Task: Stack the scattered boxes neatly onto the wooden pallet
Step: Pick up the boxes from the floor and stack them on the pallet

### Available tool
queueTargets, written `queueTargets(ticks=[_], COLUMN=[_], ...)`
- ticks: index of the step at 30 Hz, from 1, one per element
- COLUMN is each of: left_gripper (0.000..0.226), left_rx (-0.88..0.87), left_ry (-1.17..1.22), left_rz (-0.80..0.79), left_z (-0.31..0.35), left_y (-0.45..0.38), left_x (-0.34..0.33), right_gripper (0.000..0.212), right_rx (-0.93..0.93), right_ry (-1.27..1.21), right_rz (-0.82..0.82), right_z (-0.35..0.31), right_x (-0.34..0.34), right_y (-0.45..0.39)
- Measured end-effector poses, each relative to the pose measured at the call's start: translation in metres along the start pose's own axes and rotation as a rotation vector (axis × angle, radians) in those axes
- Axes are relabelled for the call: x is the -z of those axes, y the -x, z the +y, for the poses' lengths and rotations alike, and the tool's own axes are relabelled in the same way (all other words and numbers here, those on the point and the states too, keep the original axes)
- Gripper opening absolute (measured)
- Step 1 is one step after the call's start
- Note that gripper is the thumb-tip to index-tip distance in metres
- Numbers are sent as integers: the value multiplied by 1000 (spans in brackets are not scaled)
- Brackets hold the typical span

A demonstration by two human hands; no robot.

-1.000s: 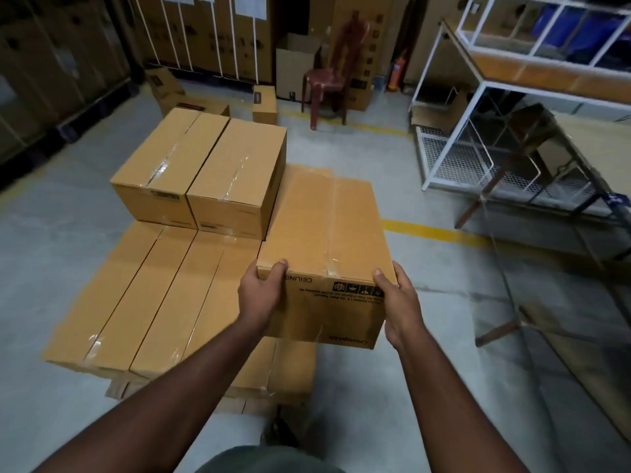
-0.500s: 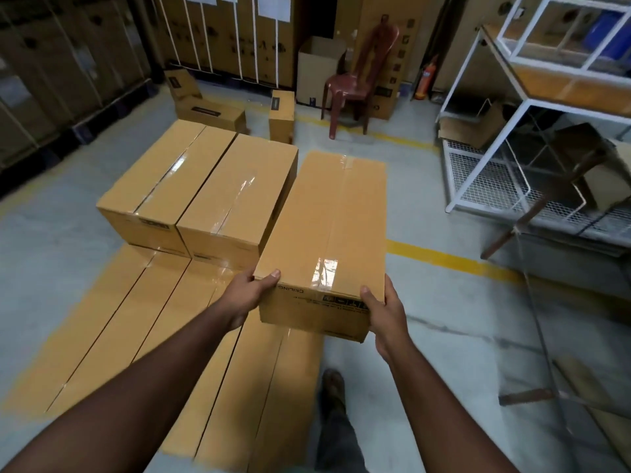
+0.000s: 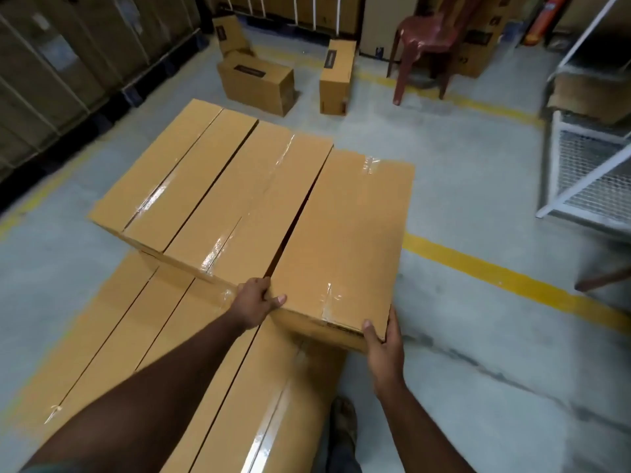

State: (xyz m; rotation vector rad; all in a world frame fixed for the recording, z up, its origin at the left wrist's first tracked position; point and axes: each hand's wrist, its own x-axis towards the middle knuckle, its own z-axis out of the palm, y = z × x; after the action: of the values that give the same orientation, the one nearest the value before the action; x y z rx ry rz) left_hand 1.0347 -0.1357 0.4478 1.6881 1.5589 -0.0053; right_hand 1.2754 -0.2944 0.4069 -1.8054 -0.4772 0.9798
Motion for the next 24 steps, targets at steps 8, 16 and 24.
queueTargets(ticks=[8,16,24], left_gripper=[90,92,99], left_rx=[-15,30,7], left_ry=[-251,-408,-470], left_rz=[118,57,-9], left_z=[-17,-14,-20], left_y=[-21,-26,-28], left_x=[6,-4,-13], right_gripper=[88,100,101], right_rx=[-95,-133,-175], right_ry=[68,98,139], right_rz=[-90,-146,-143], right_z=[11,16,10], right_x=[-39,-32,-28], right_y=[2,-22,-32])
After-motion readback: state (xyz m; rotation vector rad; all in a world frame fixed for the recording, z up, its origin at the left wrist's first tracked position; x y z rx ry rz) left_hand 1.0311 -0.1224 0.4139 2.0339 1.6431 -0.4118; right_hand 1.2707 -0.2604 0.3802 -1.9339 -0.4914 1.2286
